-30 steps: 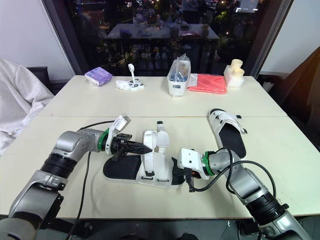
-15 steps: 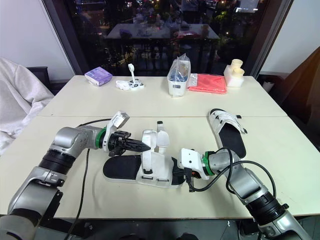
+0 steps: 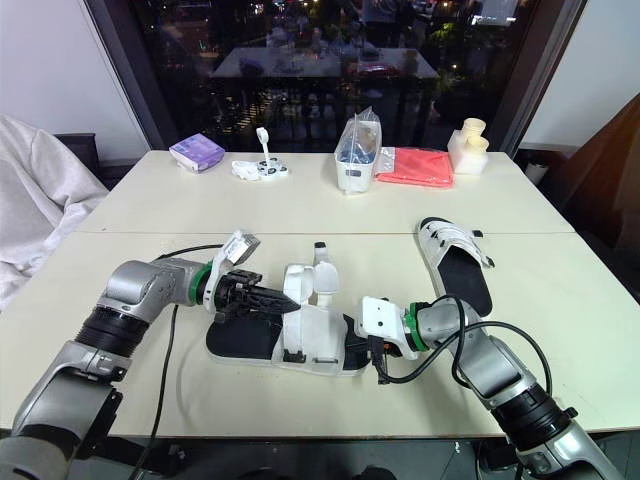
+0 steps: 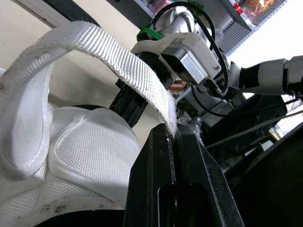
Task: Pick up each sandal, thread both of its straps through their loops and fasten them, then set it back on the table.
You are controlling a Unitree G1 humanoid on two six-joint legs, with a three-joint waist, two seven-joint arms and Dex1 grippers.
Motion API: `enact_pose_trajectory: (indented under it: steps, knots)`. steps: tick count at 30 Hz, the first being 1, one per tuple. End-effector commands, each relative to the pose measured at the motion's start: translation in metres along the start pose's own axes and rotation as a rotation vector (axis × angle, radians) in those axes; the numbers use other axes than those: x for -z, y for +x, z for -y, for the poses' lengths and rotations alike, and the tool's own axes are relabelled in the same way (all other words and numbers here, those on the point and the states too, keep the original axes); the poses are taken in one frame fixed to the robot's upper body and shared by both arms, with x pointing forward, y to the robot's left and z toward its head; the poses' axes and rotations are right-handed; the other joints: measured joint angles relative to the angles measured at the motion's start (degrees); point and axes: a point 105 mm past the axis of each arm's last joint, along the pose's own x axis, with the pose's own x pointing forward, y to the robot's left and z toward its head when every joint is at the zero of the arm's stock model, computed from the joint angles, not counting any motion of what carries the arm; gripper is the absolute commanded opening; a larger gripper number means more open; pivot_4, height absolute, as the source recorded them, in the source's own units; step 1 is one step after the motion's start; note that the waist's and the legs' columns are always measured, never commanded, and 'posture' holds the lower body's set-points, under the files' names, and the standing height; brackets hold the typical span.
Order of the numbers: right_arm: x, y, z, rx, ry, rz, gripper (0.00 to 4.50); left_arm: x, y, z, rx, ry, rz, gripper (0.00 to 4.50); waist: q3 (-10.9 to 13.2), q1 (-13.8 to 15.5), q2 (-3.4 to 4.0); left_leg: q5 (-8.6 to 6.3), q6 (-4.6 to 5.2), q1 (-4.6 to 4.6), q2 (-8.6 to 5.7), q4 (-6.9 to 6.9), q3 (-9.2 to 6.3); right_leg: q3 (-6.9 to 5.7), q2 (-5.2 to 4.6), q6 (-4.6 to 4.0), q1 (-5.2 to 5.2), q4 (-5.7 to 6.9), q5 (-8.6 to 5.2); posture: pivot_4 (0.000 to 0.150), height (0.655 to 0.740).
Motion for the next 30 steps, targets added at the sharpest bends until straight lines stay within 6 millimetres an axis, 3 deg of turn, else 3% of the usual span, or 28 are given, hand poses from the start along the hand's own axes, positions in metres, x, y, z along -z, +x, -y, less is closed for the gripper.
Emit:
enact_pose_trajectory:
  steps: [1, 30]
  knots:
    - [0.009, 0.001, -0.003, 0.005, 0.021, -0.043, 0.00, -0.002, 0.001, 0.004, 0.007, 0.040, -0.024, 0.03, 0.0, 0.0, 0.00, 0.00, 0.00, 0.00, 0.00, 0.00, 0.00, 0.00, 0.00, 0.00, 0.00, 0.00, 0.00, 0.150, 0.7400]
    - [0.009, 0.001, -0.005, 0.002, 0.025, -0.041, 0.00, -0.014, 0.003, -0.011, -0.048, 0.120, -0.007, 0.03, 0.0, 0.0, 0.00, 0.00, 0.00, 0.00, 0.00, 0.00, 0.00, -0.01, 0.03, 0.01, 0.00, 0.00, 0.00, 0.150, 0.7400]
